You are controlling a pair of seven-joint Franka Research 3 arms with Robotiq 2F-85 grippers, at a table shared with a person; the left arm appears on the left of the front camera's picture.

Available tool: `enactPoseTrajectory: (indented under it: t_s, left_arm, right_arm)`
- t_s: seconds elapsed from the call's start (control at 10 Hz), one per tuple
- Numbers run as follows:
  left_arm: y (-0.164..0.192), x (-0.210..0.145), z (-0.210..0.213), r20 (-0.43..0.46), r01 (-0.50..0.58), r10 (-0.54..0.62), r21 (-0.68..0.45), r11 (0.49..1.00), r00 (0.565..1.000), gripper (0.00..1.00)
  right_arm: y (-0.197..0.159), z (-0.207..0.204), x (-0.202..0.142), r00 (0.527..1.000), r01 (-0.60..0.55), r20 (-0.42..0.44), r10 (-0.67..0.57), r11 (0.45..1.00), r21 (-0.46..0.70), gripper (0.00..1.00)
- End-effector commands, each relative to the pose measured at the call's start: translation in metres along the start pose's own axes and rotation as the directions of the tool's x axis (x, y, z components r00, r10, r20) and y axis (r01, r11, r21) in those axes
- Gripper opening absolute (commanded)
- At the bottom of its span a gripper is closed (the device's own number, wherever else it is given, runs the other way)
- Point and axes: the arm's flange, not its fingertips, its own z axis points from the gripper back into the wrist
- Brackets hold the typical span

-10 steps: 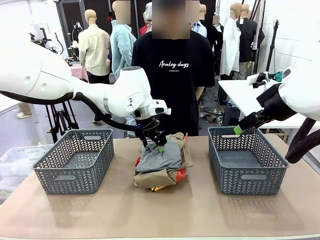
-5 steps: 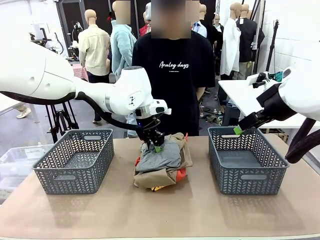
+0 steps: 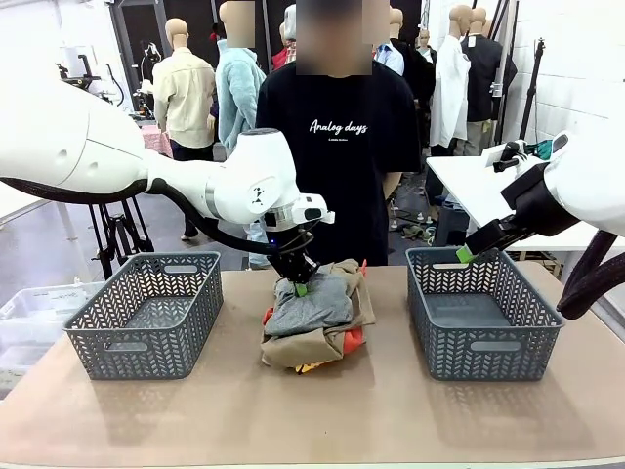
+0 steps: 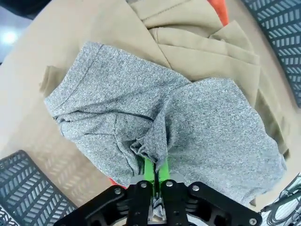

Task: Sort the tops and bottoms.
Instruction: Lift clothes from the center of the table with your left hand.

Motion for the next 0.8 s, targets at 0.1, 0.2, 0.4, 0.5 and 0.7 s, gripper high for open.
enactPoseTrajectory:
  t_s: [0.1, 0.2, 0.4, 0.5, 0.7]
  left_arm:
    - [-0.014, -0.014, 0.041, 0.038, 0.050, -0.049, -0.015, 0.999, 0.998, 0.00]
    - [-0.030, -0.018, 0.069, 0.075, 0.082, -0.082, 0.006, 0.997, 0.994, 0.00]
    - [-0.064, -0.023, 0.134, 0.159, 0.163, -0.171, 0.065, 0.985, 0.972, 0.00]
    - [-0.077, -0.020, 0.164, 0.201, 0.181, -0.200, 0.111, 0.977, 0.959, 0.00]
    - [-0.103, -0.018, 0.224, 0.290, 0.201, -0.248, 0.182, 0.963, 0.925, 0.00]
  right_arm:
    - [-0.001, -0.002, -0.001, 1.000, 0.006, 0.005, -0.006, 1.000, 0.020, 1.00]
    - [-0.001, -0.002, -0.001, 1.000, 0.006, 0.005, -0.006, 1.000, 0.020, 1.00]
    - [-0.001, -0.002, -0.001, 1.000, 0.006, 0.005, -0.006, 1.000, 0.020, 1.00]
    - [-0.001, -0.002, -0.001, 1.000, 0.006, 0.005, -0.006, 1.000, 0.020, 1.00]
    - [-0.001, -0.002, -0.001, 1.000, 0.006, 0.005, -0.006, 1.000, 0.020, 1.00]
